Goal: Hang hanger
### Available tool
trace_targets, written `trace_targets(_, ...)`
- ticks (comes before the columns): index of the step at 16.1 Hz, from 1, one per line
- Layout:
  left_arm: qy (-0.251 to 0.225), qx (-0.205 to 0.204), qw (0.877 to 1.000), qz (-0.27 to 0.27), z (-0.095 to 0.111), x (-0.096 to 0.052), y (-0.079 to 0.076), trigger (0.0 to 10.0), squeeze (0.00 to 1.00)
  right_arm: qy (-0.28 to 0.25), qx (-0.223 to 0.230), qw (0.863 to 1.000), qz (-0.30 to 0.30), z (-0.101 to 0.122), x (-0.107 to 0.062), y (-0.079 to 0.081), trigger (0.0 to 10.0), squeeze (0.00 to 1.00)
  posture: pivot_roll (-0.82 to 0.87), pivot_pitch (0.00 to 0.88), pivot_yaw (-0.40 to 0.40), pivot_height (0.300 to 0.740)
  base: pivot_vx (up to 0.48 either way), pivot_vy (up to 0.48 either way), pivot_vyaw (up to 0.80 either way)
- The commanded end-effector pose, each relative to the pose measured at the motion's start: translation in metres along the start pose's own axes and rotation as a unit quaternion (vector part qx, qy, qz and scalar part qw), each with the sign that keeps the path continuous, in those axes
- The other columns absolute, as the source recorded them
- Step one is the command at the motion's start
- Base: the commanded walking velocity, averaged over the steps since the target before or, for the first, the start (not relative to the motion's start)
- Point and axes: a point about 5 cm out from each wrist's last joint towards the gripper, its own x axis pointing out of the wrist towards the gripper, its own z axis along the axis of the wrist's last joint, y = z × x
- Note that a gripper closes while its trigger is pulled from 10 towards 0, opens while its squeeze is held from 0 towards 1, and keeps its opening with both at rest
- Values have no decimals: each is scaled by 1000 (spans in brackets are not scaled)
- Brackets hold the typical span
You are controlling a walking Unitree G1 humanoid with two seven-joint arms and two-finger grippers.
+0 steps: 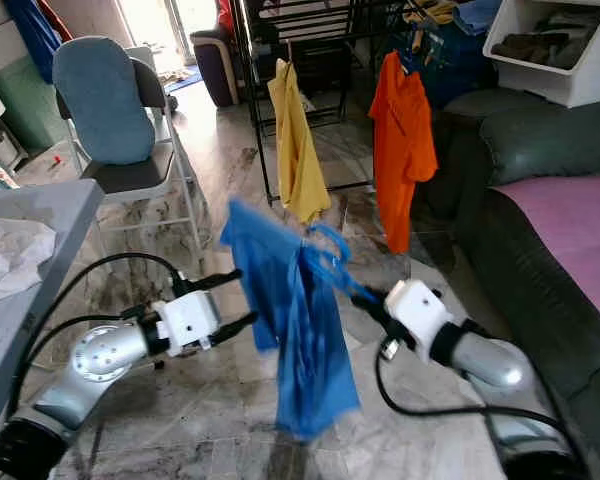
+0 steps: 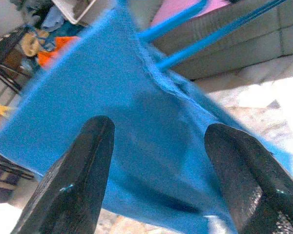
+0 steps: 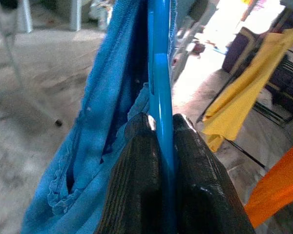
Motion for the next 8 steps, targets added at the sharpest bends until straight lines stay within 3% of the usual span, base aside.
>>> trace_targets(1, 9, 19, 1000, 10, -2, -4, 10, 10000, 1000, -20, -16, 1000, 18, 6, 1, 0, 10000, 0, -140, 0, 75, 740, 0, 0, 0)
trace_targets(5, 26, 69, 997, 8, -9, -8, 21, 10000, 1000, -14, -30, 997, 63, 6, -5, 0, 10000, 0, -137, 0, 78, 740, 0, 0, 0)
trace_targets(8, 29, 88, 996, -1, -11, -7, 25, 10000, 1000, 4, -39, 991, 126, 4, -9, 11, 10000, 0, -142, 0, 85, 740, 0, 0, 0)
